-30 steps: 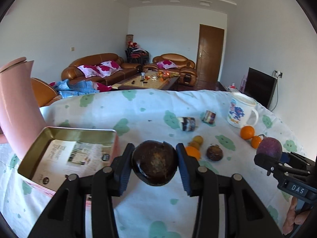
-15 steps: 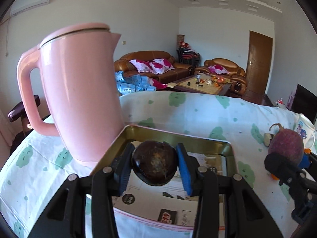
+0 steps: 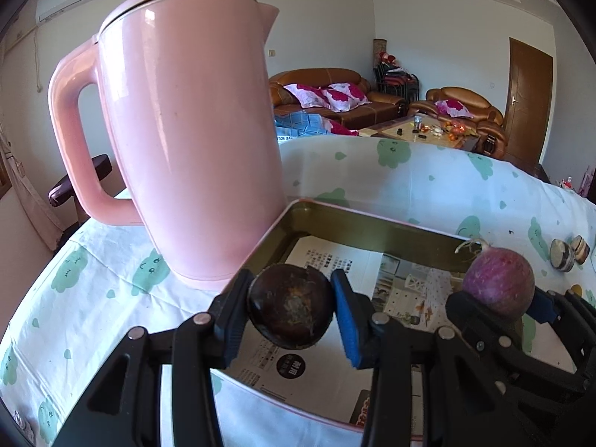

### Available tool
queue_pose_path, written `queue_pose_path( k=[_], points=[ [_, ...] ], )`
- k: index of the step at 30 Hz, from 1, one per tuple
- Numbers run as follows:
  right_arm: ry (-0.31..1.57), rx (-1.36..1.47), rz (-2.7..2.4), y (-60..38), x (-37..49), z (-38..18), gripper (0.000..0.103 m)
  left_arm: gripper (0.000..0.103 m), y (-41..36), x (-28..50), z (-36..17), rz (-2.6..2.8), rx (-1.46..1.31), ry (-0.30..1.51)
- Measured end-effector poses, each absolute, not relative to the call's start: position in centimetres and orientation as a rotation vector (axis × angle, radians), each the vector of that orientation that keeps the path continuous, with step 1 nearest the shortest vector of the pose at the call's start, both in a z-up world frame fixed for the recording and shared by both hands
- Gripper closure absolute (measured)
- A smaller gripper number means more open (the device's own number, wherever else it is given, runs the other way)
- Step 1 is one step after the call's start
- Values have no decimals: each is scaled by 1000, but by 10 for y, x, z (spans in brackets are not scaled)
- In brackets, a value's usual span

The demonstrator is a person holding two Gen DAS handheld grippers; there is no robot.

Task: Organize fruits
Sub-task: 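Carry both fruits over the tin box and open both tools to drop them inside, then lift both open tools out of the tin box back toward the fruits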

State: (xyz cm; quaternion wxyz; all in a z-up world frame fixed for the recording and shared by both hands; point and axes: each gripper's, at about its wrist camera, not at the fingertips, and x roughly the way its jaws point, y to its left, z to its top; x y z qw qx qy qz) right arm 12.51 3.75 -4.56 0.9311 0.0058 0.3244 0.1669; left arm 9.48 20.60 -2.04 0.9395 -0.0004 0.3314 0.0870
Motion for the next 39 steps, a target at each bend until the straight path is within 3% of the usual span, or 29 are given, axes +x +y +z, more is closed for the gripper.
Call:
queue_pose_path(
  k=[7,12,17,19,21,23,30,39],
  points=[
    [659,73,394,27,123,-44,44,59,208,99,-27,176,-14,721],
    [607,118,388,18,114,-39,29,58,211,102,-29,186,-29,736],
    [459,144,256,-2,94,-24,29,57,208,100,-27,184,-19,717],
    [407,131,171,-10,88,-19,29,50,205,94,-22,205,-2,665],
    [369,128,108,-18,83,-15,29,24,202,88,-16,240,27,609],
    [347,123,63,-24,80,-14,27,12,200,82,-11,238,29,562],
    [280,-17,-86,-23,70,-10,27,0,190,70,-3,195,19,481],
    [288,4,-92,-35,57,-10,24,0,180,60,-1,177,20,427]
  ],
)
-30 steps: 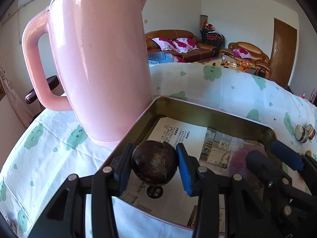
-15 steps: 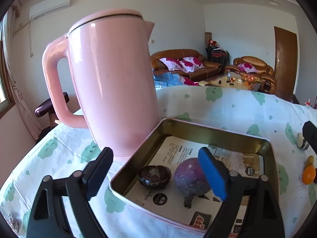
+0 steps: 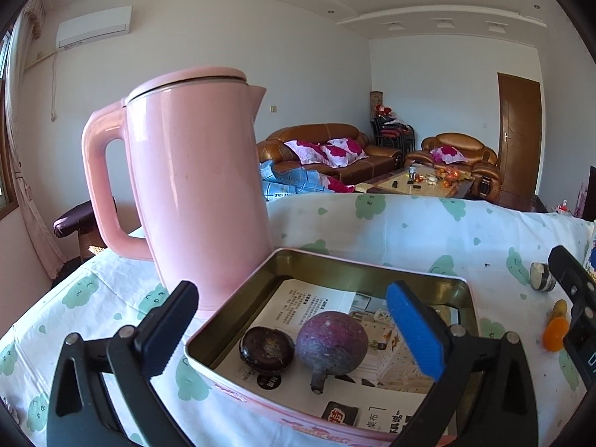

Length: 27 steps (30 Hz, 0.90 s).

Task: Organize fruits
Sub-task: 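Lift both open tools out of the tin box back toward the fruits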

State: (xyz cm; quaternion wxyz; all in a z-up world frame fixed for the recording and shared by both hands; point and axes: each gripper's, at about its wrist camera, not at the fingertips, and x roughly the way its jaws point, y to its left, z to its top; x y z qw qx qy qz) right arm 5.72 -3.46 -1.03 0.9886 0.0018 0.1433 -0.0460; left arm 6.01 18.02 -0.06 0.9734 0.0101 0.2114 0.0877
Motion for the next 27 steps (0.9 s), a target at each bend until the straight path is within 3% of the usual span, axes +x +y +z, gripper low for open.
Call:
queue_pose_path(
  k=[27],
  points=[
    [339,-3,-115,-97,26,-11,24,0,155,25,-3,197,9,452]
  ],
)
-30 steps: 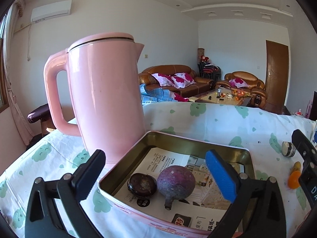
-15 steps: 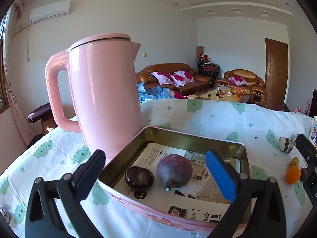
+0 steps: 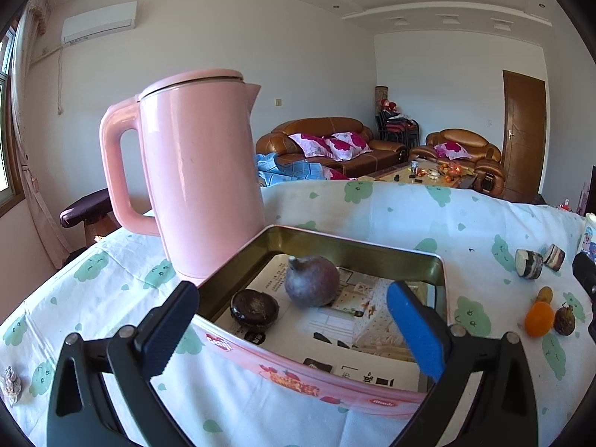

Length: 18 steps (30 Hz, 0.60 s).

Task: Organize fruits
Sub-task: 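Lift both open tools out of the tin box back toward the fruits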

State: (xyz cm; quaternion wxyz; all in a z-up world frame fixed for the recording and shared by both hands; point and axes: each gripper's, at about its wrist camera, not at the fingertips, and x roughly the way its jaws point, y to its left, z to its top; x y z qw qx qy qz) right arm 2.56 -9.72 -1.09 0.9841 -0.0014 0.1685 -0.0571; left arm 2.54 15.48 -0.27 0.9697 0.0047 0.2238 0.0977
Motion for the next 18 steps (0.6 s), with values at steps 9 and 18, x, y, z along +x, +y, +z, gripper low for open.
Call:
queue_pose_path(
  k=[9,18],
  points=[
    [344,26,-155,-140,13,-11,24,0,126,18,-2,163,40,461],
    [353,43,-205,-178,7,-11,24,0,94,11,-2,113,80,467]
  ],
)
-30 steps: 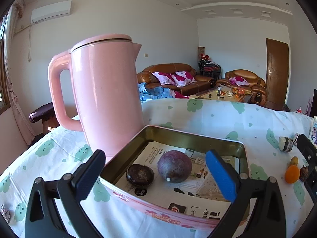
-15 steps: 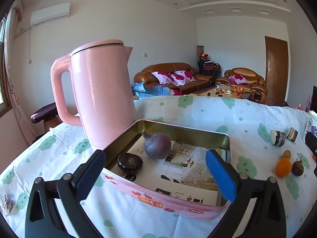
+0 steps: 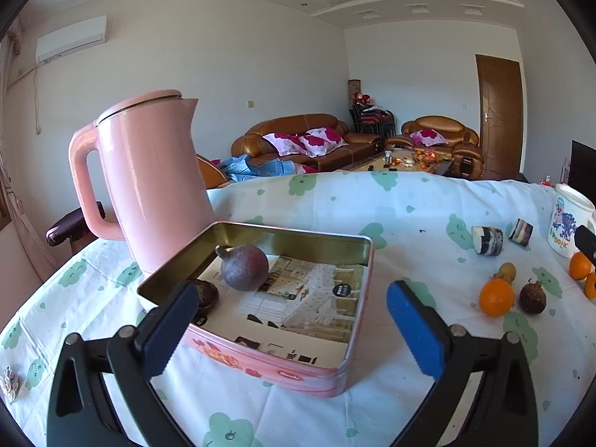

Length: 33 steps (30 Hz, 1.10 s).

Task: Organize fruits
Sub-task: 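Lift both open tools out of the tin box back toward the fruits, then grasp a dark brown round fruit with the right tool while the left tool grasps an orange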

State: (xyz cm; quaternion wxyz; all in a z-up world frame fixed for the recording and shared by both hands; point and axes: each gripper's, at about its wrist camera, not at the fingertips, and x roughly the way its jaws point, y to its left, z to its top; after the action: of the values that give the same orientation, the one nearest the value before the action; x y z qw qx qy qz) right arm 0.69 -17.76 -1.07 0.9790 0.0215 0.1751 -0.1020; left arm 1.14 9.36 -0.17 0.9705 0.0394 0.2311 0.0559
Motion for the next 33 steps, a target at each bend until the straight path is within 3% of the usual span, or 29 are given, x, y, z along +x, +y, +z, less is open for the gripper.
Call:
queue_pose_path(
  k=[13,16,19,25,33],
  points=[
    [468,178,-147,-237,13,-20,25,0,27,8,-4,-33,157,519],
    [545,177,-56,-233,25,-27,31,0,8,13,-9,-81,188,574],
    [659,144,39,-218,45,-39,45,0,-8,14,-14,-101,248,605],
    [846,131,191,-198,80,-65,52,0,-14,11,-15,-123,270,611],
    [876,124,216,-197,86,-70,61,0,-25,24,-17,-161,288,646]
  ],
)
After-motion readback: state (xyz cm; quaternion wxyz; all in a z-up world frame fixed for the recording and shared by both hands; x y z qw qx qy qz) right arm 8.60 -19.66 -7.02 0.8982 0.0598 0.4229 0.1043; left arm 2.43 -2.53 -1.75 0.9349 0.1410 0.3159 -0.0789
